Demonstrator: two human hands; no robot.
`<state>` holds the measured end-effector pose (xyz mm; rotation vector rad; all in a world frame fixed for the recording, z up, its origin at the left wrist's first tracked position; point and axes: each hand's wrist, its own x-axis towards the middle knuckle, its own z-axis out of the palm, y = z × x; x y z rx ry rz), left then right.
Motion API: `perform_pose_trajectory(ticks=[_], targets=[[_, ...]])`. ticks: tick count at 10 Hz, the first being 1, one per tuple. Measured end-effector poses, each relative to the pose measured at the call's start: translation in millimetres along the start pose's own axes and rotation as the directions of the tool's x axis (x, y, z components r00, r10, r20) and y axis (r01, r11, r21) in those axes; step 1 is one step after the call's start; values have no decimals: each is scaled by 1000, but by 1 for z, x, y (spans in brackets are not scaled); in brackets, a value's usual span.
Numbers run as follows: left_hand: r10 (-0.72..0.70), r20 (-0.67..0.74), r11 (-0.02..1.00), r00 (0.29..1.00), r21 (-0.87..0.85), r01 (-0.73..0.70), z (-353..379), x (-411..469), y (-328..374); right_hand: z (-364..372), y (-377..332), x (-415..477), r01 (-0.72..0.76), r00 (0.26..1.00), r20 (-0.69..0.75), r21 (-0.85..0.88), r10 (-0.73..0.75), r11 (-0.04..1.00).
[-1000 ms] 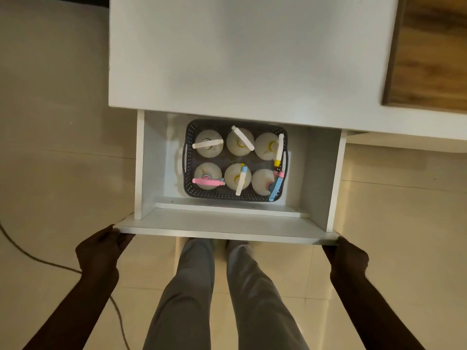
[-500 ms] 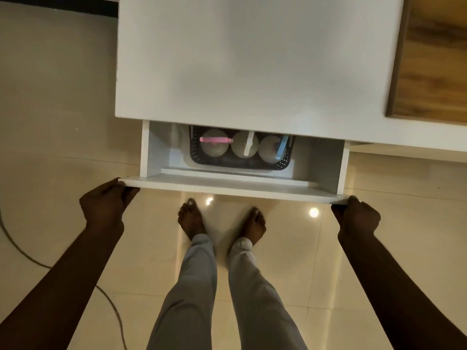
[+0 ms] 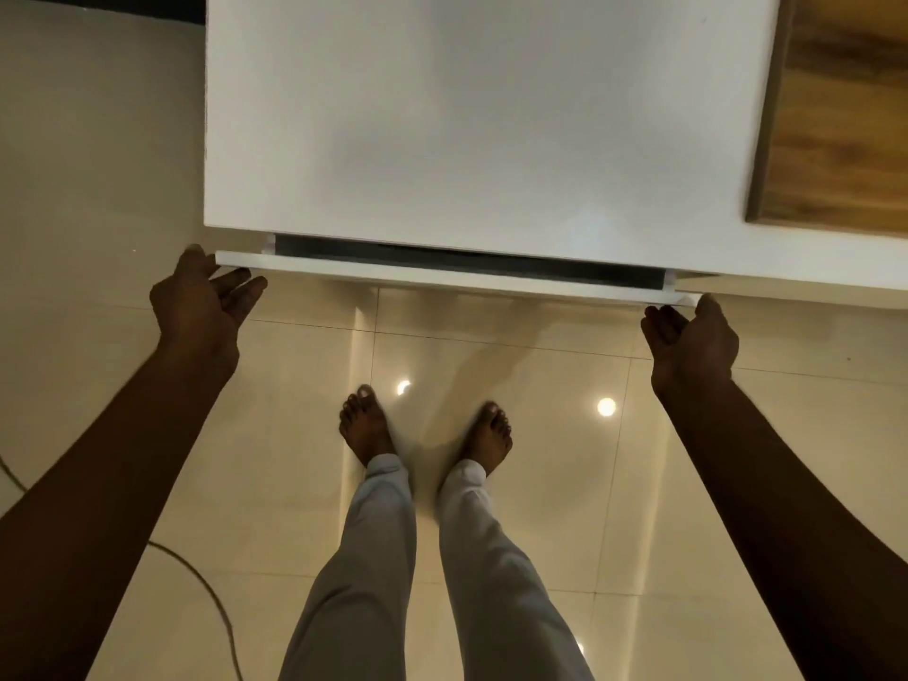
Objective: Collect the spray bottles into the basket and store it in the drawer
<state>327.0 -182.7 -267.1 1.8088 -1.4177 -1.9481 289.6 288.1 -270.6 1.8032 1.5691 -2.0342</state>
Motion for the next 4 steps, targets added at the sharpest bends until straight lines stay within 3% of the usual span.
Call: perform_pose_trajectory(ticks=[4], targets=[[-55,199,997,978,59,44,18,-28,7,-1,1,-29,-4,997,75,-80,10,997]])
